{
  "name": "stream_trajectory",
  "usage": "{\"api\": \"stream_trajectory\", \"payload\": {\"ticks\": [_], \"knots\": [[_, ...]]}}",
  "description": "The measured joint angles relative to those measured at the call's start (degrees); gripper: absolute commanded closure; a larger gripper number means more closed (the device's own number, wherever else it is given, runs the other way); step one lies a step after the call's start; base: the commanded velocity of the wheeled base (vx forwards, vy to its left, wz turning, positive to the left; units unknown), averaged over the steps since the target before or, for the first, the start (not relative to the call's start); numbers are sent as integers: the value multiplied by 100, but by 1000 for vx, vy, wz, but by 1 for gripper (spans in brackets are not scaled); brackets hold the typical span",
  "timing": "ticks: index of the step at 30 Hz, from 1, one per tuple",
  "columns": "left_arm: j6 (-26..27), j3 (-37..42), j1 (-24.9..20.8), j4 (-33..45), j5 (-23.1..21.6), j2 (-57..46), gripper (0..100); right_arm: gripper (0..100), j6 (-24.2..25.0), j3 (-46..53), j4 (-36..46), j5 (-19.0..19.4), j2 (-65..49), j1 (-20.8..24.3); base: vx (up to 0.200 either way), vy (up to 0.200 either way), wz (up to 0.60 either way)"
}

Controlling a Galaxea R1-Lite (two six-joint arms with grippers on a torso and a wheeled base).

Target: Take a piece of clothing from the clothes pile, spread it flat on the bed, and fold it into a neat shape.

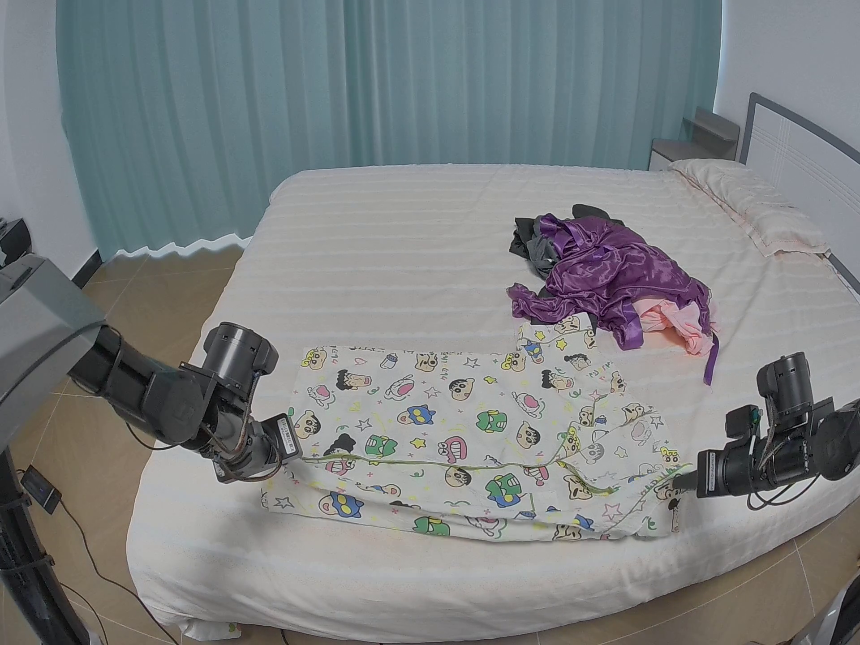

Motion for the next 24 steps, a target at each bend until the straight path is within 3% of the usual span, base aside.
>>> {"api": "stream_trajectory", "payload": {"ticks": [24], "knots": [[-863, -2153, 247, 707, 18, 1558, 100, 100, 885, -1580, -117, -43, 1357, -11, 0, 0, 0]]}}
